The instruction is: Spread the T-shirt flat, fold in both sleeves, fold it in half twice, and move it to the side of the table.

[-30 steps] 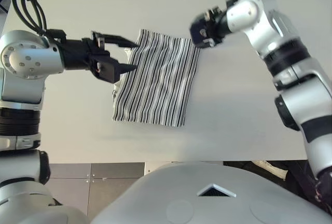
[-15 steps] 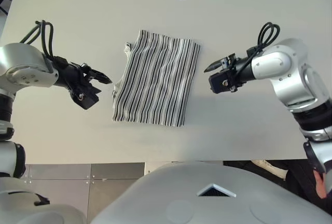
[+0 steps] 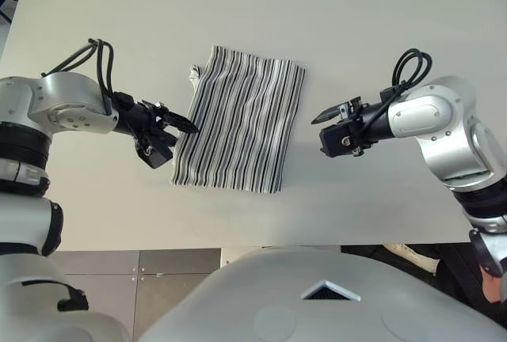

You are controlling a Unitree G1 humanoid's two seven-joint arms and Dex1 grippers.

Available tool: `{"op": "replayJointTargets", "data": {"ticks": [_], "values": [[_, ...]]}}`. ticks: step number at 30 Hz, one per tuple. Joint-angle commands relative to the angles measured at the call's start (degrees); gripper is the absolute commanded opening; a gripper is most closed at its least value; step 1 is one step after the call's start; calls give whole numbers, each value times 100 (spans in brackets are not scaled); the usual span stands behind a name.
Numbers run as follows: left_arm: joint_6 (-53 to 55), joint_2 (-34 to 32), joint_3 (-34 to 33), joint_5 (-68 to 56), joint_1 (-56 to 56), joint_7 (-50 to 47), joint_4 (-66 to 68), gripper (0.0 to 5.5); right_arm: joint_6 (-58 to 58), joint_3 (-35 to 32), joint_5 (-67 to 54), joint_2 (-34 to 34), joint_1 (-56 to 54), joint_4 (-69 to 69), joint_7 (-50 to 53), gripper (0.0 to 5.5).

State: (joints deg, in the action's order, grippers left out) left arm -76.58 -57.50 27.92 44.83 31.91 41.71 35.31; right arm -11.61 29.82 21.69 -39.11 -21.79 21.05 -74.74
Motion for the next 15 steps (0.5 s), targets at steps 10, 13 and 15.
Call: {"op": "replayJointTargets", "data": {"ticks": [10, 13, 15], "values": [[116, -282, 403, -259, -485, 23, -442, 198, 199, 179, -196, 63, 88, 213, 197, 286], [195, -323, 442, -361, -521, 75, -501, 158, 437, 351, -240, 34, 385, 431, 286, 286], [223, -322, 471, -387, -515, 111, -509, 122, 435, 389, -251, 26, 514, 513, 326, 286]]}}
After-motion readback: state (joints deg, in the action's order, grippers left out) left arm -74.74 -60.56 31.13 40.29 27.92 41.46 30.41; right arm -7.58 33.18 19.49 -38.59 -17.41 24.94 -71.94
